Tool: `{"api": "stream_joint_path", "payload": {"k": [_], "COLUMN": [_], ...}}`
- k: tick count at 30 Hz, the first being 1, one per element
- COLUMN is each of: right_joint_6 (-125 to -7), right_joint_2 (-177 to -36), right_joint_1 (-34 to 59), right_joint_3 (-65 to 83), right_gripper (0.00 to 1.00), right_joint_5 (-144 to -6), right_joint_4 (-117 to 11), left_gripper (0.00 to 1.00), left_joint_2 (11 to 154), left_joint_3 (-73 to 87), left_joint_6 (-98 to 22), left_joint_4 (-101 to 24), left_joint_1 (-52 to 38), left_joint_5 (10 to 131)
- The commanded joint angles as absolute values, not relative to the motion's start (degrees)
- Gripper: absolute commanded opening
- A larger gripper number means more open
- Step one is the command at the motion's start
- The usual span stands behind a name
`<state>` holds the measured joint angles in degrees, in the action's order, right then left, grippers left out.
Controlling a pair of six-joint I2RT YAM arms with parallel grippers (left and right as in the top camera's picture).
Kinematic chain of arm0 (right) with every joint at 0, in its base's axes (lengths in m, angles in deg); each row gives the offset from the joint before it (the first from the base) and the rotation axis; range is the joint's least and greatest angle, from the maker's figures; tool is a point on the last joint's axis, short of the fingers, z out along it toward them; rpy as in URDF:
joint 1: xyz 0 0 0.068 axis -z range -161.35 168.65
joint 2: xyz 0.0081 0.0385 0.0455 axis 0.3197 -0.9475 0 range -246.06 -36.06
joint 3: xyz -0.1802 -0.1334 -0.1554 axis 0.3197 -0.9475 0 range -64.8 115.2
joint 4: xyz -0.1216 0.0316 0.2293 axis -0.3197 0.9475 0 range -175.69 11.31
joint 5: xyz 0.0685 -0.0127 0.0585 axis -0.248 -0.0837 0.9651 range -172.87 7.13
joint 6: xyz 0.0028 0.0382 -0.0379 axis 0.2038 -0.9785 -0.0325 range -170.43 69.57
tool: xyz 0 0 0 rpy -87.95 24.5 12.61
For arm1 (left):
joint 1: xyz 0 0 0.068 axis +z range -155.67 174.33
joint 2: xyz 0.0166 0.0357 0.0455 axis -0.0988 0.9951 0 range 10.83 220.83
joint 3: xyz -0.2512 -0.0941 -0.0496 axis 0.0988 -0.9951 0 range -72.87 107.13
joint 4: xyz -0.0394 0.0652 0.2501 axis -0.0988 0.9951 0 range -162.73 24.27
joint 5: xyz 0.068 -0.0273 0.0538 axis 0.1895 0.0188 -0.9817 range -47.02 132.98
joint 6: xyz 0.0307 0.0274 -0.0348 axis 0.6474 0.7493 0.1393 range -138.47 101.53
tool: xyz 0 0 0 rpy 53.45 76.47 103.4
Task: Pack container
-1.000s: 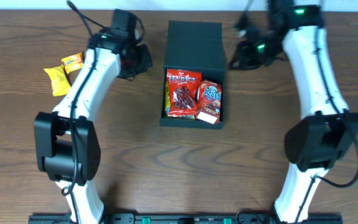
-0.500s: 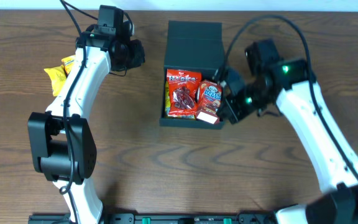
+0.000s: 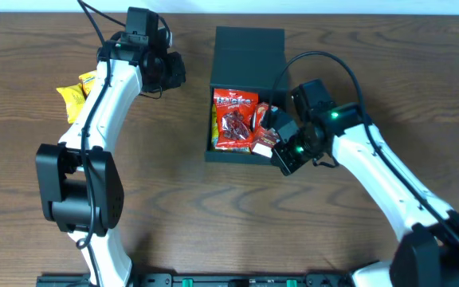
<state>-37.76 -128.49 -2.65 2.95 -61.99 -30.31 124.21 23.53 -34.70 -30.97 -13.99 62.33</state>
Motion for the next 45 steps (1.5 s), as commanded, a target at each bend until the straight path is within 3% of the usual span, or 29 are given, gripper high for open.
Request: {"api": "stream_joint_path", "payload": {"k": [1, 10, 28, 45], "right_joint_6": [-41.4, -46.8, -43.1, -42.0], "right_joint_2": [-131.5, -134.1, -130.8, -137.1], "right_joint_1": [-3.1, -3.0, -3.1, -3.1], "right_joint_3": [2.2, 2.4, 13.8, 11.5], "right_gripper": [0.01, 0.01, 0.01, 0.01], "right_joint_5": [-67.3, -74.5, -68.9, -68.9], "right_joint_4": [-32.1, -37.3, -34.4, -36.0], "left_gripper": [0.1, 0.1, 0.11, 0.12], "left_joint_2": [123.4, 123.4, 123.4, 123.4], "left_joint_3": [24.8, 24.8, 24.8, 24.8], "left_joint_6": [-33.7, -33.7, -33.7, -33.7], "left_joint_4": [-30.8, -30.8, -30.8, -30.8], "left_joint_1": [-13.9, -13.9, -13.9, -13.9], "left_joint_5": [62.6, 62.6, 62.6, 62.6]}}
